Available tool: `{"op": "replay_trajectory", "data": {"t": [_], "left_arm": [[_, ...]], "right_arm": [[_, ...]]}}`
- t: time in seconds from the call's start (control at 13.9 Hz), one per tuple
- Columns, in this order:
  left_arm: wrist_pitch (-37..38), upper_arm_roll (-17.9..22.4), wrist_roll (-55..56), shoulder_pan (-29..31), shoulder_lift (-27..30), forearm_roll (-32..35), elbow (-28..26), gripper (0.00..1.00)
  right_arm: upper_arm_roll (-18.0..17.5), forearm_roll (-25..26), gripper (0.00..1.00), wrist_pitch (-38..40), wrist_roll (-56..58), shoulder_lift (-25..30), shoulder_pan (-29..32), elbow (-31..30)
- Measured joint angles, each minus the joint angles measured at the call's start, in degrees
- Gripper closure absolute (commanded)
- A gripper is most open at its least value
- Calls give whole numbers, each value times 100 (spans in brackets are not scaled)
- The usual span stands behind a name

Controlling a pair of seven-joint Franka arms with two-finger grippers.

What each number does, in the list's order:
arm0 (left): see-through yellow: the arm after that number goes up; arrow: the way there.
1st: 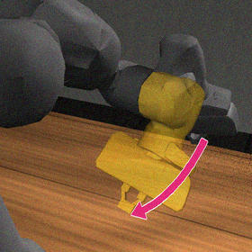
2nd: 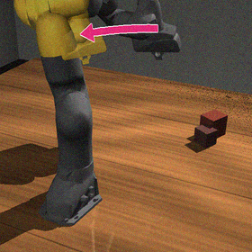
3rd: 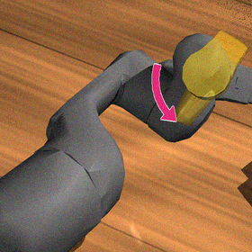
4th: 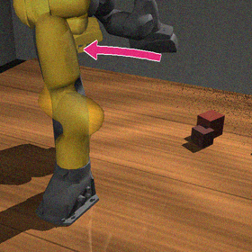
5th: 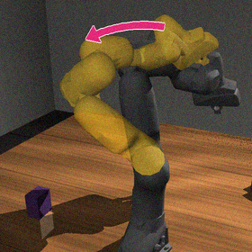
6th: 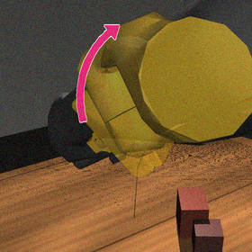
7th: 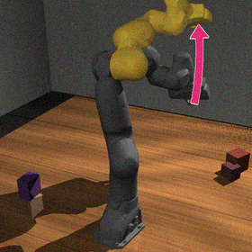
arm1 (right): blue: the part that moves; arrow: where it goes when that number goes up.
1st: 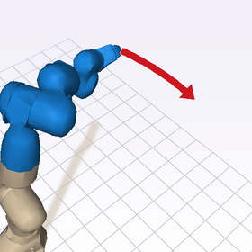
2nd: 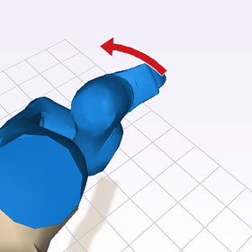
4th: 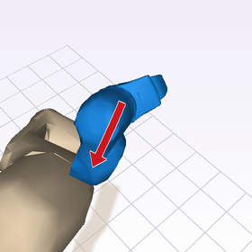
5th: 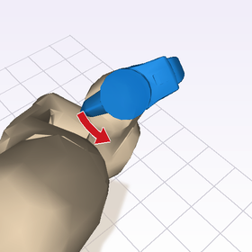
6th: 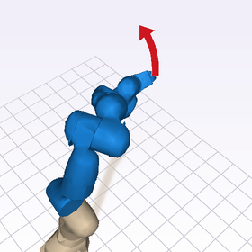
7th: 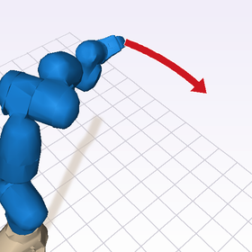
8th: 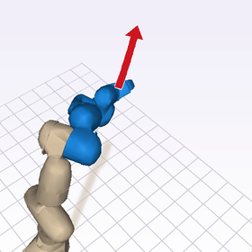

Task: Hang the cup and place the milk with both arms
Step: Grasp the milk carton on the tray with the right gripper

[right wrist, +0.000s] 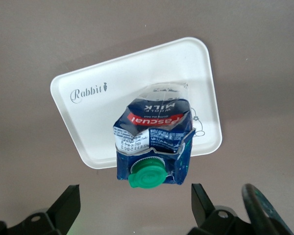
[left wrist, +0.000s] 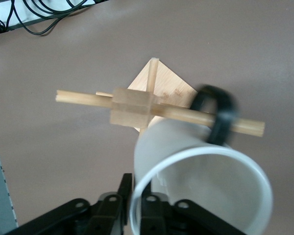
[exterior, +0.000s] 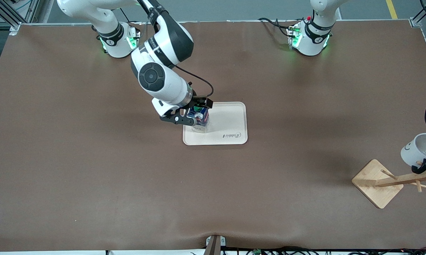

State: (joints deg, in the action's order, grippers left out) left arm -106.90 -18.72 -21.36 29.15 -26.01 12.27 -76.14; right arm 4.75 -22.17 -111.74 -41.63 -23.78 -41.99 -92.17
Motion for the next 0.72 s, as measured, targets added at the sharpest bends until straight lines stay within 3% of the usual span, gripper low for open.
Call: {"op": "replay_trajectory", "data": {"t": [0.29,0.5,0.65,0.72], "left_arm": [[34,-1,-2,1,1,-89,50,0],[498,-11,9,1,71,-386,136,0],[862,-39,141,0,219,-418,178,0],[1101,-57,267,-1,318,-422,184,0]], "right_arm": [[5,583,0,-664,-55,-95,-46,-417],[2,674,0,-1345,-429,-110,-216,-656],[3,688,86,-1379,-533,-135,-304,-669],[5,689,100,-1373,-539,-138,-310,-669]]}}
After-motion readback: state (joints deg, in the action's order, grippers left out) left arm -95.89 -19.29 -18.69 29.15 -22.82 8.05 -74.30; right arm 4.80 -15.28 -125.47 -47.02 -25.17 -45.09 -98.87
